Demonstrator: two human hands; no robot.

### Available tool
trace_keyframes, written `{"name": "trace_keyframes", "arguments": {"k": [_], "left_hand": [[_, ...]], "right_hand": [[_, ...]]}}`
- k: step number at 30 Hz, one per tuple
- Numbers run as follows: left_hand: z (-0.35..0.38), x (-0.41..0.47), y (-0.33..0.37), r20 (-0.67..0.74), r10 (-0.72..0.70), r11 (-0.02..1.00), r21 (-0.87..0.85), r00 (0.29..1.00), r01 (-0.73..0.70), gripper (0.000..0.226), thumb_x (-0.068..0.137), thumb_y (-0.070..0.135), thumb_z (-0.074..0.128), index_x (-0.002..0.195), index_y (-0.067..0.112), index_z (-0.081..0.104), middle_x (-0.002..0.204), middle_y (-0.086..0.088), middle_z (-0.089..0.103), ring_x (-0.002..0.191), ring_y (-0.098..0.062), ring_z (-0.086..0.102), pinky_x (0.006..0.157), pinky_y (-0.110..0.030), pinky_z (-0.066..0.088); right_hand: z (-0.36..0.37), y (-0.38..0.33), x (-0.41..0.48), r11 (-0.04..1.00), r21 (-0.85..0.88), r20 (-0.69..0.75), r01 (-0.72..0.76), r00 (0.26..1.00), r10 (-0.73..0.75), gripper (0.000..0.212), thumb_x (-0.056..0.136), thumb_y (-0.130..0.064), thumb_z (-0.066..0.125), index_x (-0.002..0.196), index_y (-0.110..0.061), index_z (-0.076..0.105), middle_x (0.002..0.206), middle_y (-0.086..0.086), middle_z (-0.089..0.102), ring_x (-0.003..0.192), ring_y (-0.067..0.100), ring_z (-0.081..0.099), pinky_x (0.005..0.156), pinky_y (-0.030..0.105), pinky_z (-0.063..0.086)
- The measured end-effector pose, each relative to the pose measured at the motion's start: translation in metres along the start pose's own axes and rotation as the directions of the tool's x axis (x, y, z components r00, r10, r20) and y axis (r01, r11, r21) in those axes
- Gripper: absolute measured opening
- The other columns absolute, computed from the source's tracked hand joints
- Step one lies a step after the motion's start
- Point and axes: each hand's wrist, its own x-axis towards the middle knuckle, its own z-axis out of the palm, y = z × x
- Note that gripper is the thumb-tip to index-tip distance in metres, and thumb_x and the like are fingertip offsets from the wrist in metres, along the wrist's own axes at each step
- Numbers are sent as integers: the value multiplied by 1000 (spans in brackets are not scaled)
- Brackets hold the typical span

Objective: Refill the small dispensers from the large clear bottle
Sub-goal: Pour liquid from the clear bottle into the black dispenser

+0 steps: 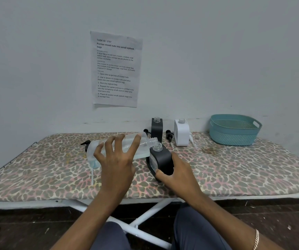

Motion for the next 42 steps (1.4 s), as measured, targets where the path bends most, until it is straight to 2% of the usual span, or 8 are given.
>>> {"name": "trace_keyframes", "arguments": {"k": [16,19,23,27,31,36,39,42], "left_hand": [[1,-1,1,-55,-9,1000,-6,998,8,99,60,-7,76,150,31,57,137,-16,58,126,-41,53,98,-61,33],[0,1,1,-57,-21,1000,-18,998,20,99,60,-6,78,149,31,58,137,-16,59,126,-41,53,98,-61,33],[0,1,-1,-42,-64,995,-72,997,61,100,61,-1,82,151,32,55,137,-11,60,126,-38,51,94,-58,34],[3,1,-4,-36,-112,981,-163,993,105,97,66,9,91,153,29,52,133,-11,63,122,-36,55,91,-57,37],[4,6,-10,-29,-211,929,-318,977,191,85,78,18,88,153,19,48,131,-11,65,117,-36,60,90,-57,46],[4,10,-23,14,-330,793,-538,944,285,74,87,19,84,151,13,47,138,-13,63,120,-34,60,94,-47,52],[6,13,-27,28,-401,731,-592,916,339,73,86,23,85,147,14,46,137,-11,62,119,-31,60,88,-36,46],[10,13,-30,57,-428,701,-609,902,371,72,85,26,87,143,14,47,133,-10,63,115,-31,61,84,-35,45]], "right_hand": [[-2,-4,3,998,56,-48,-6,999,9,31,75,-47,76,100,-45,57,83,-17,70,81,-4,65,63,14,50],[-3,-5,4,997,71,-45,-20,999,23,35,76,-48,78,105,-38,61,87,-19,71,81,-2,67,64,16,53],[-9,-10,7,993,116,-40,-16,999,21,40,77,-47,76,113,-36,63,100,-34,67,86,-6,67,64,10,51],[-14,-13,8,990,141,-44,-17,999,24,41,76,-49,74,113,-36,63,102,-34,67,87,-6,67,66,10,51],[-11,-11,6,990,139,-31,-30,999,34,41,75,-49,74,111,-35,63,100,-35,66,86,-5,66,64,13,53],[-9,-8,6,989,144,-27,-37,999,41,36,79,-43,77,110,-37,62,97,-33,68,84,-5,67,63,12,51],[-9,-8,6,988,152,-29,-29,999,34,41,79,-45,76,116,-36,62,101,-36,66,88,-7,66,65,10,51],[-9,-7,5,987,158,-28,-25,999,30,44,78,-47,74,118,-35,63,102,-35,67,89,-7,66,66,9,51]]}}
